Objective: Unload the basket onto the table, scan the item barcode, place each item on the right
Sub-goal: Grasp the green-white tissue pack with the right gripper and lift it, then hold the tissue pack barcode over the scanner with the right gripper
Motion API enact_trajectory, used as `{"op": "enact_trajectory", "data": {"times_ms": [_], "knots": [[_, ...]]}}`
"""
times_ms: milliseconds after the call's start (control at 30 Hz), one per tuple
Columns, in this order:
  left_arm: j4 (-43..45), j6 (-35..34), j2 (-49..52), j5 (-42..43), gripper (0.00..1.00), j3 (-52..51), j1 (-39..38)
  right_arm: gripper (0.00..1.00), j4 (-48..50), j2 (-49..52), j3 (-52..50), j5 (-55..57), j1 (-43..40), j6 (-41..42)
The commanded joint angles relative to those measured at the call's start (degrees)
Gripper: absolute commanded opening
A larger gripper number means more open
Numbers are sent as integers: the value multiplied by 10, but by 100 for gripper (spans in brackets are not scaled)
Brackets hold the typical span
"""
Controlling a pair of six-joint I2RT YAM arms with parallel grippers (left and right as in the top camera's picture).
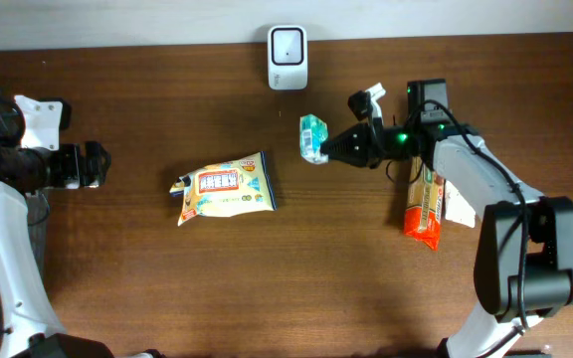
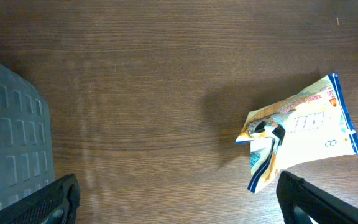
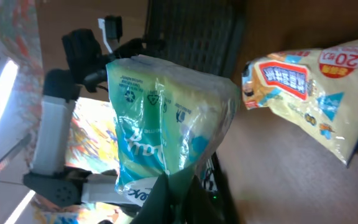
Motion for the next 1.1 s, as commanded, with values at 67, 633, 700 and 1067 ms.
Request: {"op": "enact_trajectory", "data": {"times_ms": [67, 633, 700, 1067], "knots": [[0, 7, 1, 2, 99, -1, 2, 4, 2, -15, 51, -20, -3, 62], [0, 7, 1, 2, 99, -1, 2, 4, 9, -16, 88, -20, -2, 133], [1, 7, 1, 2, 99, -1, 2, 4, 32, -16, 88, -20, -1, 133], [1, 7, 1, 2, 99, -1, 2, 4, -74, -15, 88, 272, 93, 16]]}}
